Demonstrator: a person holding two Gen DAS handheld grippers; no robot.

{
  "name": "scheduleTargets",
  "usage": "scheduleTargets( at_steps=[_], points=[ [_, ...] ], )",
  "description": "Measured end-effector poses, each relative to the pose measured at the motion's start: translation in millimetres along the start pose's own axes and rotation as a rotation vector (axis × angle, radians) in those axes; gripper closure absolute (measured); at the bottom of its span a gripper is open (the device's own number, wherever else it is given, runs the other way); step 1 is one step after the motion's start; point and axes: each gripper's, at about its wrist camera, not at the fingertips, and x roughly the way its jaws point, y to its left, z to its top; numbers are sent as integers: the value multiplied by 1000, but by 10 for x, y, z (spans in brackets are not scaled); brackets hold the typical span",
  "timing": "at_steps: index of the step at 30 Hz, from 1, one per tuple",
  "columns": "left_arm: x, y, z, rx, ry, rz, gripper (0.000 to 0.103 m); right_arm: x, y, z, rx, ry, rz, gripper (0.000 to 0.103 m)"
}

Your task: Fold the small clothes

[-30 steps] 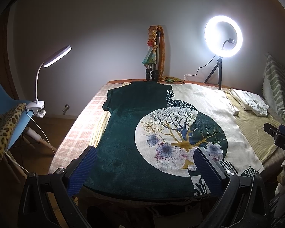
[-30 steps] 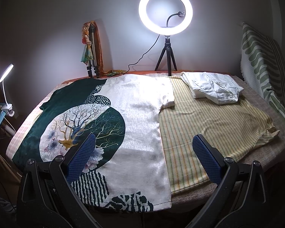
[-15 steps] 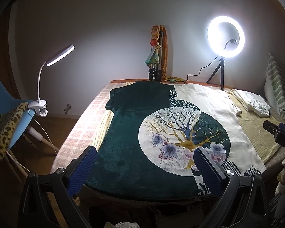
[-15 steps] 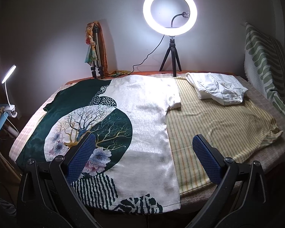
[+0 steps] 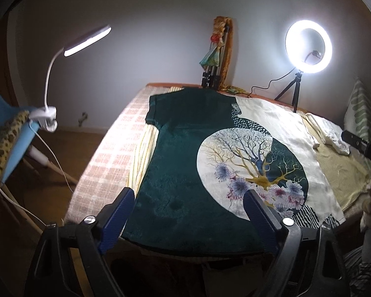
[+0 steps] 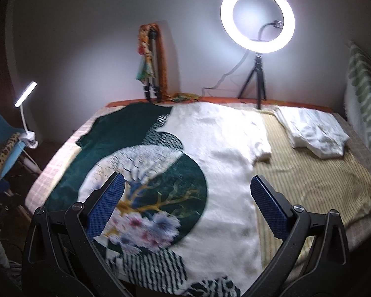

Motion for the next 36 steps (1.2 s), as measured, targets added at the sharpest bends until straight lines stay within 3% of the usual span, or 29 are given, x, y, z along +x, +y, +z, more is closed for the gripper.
scheduleTargets(
  at_steps=[6, 10, 12, 17, 27, 34, 36],
  points=[
    [276, 363, -44, -26, 83, 9, 32, 345, 276, 506, -32, 4, 121, 0],
    [568, 523, -137, -50, 177, -10, 40, 845, 576, 846, -50, 96, 191, 0],
    [665, 561, -171, -54, 206, -10, 49, 1141, 756, 958, -39, 160, 245, 0],
    [814, 681, -212, -67, 238, -11, 52, 1852, 1213, 1123, -50, 257, 315, 0],
    [1051, 782, -276, -67, 307, -53, 67, 3180, 2148, 1193, -86, 392, 372, 4],
    [1086, 881, -214, -75, 288, -76, 75, 3829, 2698, 1208, -106, 434, 360, 12],
    [1083, 919, -192, -91, 286, -90, 81, 3969, 2833, 1219, -109, 437, 351, 12]
  ],
)
